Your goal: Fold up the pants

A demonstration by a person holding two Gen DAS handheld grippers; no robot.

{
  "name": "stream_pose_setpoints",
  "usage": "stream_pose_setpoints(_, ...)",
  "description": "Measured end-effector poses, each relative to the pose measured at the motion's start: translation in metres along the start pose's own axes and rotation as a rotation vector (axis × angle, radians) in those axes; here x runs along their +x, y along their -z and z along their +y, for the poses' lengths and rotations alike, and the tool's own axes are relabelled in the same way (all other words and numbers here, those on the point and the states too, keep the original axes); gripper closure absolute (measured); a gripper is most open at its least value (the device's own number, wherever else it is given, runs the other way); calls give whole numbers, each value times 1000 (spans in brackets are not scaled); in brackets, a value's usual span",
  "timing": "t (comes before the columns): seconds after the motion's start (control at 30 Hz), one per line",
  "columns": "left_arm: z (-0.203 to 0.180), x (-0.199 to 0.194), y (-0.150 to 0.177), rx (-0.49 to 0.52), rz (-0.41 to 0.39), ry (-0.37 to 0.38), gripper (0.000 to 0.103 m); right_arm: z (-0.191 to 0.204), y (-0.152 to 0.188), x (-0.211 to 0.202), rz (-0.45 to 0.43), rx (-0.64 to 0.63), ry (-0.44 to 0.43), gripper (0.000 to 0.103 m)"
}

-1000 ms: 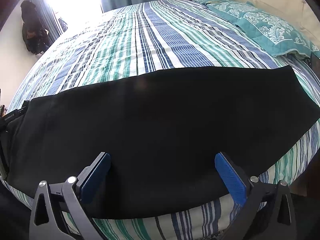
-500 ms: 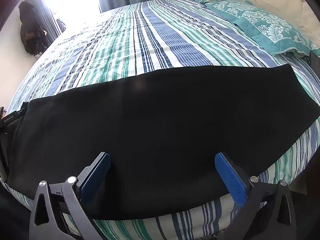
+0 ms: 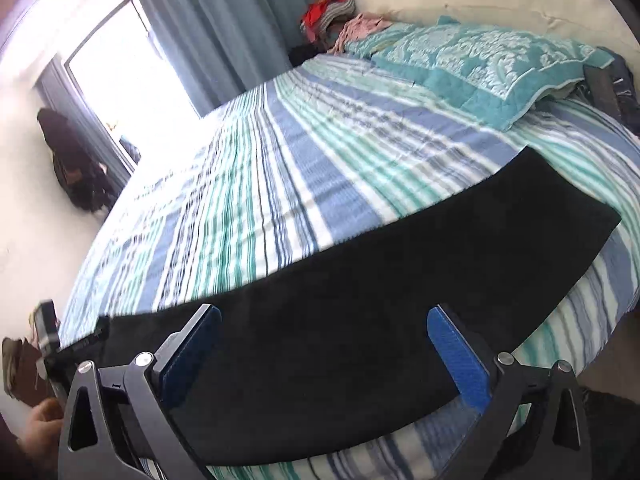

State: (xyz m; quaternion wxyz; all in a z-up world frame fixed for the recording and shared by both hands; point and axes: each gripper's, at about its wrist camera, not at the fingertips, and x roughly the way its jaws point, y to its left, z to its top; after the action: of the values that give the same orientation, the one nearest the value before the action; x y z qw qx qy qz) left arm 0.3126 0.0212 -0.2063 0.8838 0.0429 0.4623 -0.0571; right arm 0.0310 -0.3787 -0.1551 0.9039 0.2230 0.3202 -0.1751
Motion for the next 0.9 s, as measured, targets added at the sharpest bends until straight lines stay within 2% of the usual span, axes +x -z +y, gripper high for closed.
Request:
stream_pose_setpoints(0.07, 0, 0, 0, 0, 0, -1, 0, -39, -38, -18, -71, 10, 42, 1)
stream_pose_setpoints(0.13, 0, 0, 0, 0, 0, 0, 0, -88, -75, -23, -73, 37, 96, 0)
stream_pose_setpoints(0.2, 0, 0, 0, 0, 0, 0, 0, -142, -102, -17, -25, 71, 120, 0)
stream_pose_setpoints(0.27, -1, 0, 0, 1, 0, -2, 0, -187, -117, -4, 67, 82, 121, 2)
stream_pose_setpoints(0.37, 0, 0, 0, 1, 0, -2, 0, -227, -123, 11, 162, 95, 20, 10)
stream_pose_setpoints(0.43, 0, 0, 0, 0, 1, 0, 0, -234, -119, 18, 190, 87, -34, 11)
stream_pose_setpoints(0.53, 1, 1, 0, -7, 9, 8, 0, -231, -111, 39, 258, 69, -119, 20)
stream_pose_setpoints(0.63, 1, 2, -2, -6, 27, 12, 0, -225, -101, 58, 322, 13, -104, 24)
stream_pose_setpoints(0.7, 0, 2, -6, 10, 59, 11, 0, -220, -99, 64, 341, -20, -143, 29)
stream_pose_setpoints(0.73, 0, 2, -7, 17, 77, 13, 0, -217, -100, 67, 360, -30, -176, 33)
stream_pose_setpoints(0.77, 0, 2, -8, 20, 94, 16, 0, -215, -100, 71, 389, -29, -208, 43)
stream_pose_setpoints(0.83, 1, 1, -11, 13, 127, 15, 1, -212, -99, 77, 441, -24, -225, 47)
stream_pose_setpoints(0.87, 0, 0, -12, 10, 141, 9, 1, -212, -99, 79, 460, -25, -216, 55)
stream_pose_setpoints(0.9, -1, -3, -14, 8, 154, 2, 1, -215, -100, 82, 475, -14, -187, 70)
